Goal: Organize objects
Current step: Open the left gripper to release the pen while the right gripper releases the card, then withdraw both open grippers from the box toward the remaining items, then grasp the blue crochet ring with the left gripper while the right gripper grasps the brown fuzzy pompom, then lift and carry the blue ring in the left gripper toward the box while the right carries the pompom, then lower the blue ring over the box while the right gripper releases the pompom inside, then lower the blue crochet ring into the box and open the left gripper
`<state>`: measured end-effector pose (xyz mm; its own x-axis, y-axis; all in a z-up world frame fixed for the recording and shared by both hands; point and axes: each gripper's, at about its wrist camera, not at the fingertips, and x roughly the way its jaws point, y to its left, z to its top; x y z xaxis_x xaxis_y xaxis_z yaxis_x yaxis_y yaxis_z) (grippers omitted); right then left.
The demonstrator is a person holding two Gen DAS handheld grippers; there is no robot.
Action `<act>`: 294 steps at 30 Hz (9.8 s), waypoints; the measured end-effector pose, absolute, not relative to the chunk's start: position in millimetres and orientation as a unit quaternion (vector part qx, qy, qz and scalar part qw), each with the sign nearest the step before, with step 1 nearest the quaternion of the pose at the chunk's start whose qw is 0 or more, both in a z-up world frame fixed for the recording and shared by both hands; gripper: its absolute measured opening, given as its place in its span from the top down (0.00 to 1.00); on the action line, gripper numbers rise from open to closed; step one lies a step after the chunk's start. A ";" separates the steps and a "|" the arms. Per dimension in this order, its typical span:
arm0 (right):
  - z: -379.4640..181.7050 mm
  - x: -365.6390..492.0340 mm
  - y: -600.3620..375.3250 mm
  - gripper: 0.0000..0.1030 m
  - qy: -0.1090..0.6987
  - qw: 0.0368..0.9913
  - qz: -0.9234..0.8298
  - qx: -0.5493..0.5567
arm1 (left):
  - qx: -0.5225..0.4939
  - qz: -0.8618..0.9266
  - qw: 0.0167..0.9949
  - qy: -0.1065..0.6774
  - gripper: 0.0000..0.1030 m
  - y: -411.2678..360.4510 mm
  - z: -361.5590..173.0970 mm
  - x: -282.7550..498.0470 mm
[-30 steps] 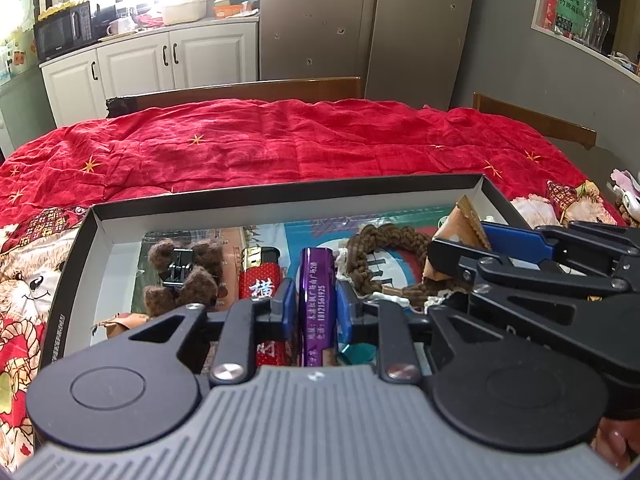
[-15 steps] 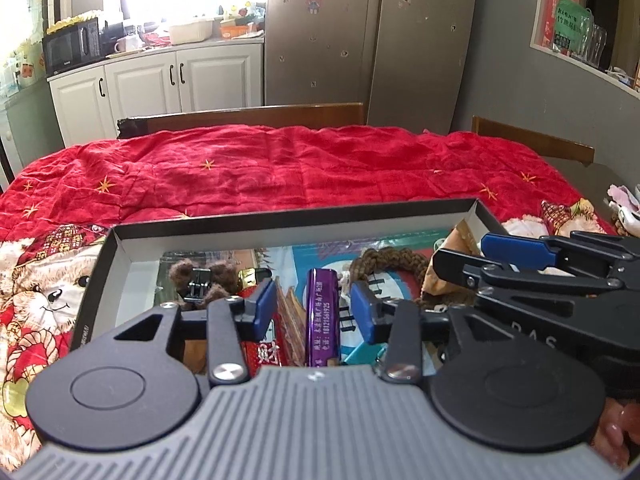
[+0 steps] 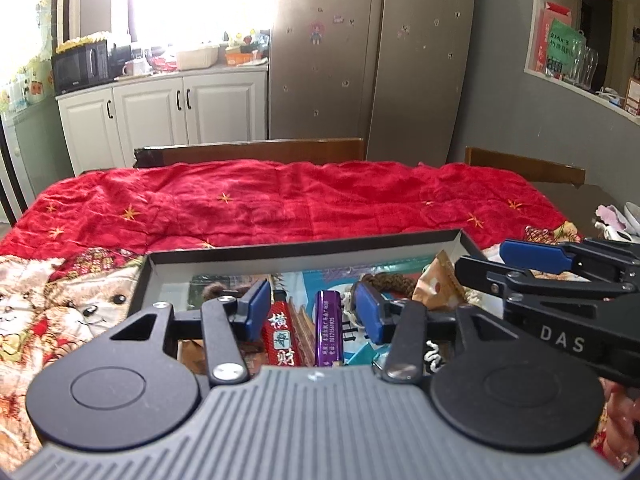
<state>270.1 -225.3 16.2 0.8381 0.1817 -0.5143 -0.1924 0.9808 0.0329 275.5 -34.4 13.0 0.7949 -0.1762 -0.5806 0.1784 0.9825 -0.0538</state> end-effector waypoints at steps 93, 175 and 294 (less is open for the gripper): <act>-27.1 112.1 -197.4 0.83 0.316 0.922 0.223 -0.024 | 0.020 -0.213 0.908 0.361 0.84 -31.3 -55.1 110.3; -41.8 85.9 -169.6 0.51 0.335 0.919 0.200 -0.059 | -0.028 -0.161 0.940 0.299 0.86 30.7 1.8 106.2; -20.6 232.4 -139.4 0.52 0.303 0.930 0.198 -0.060 | -0.003 -0.084 0.940 0.332 0.42 49.7 -9.5 215.2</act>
<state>232.4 -139.4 -20.6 0.7378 0.3315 -0.5880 -0.4040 0.9147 0.0088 215.2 49.7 -9.5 0.7655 -0.1604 -0.6231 0.1565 0.9858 -0.0616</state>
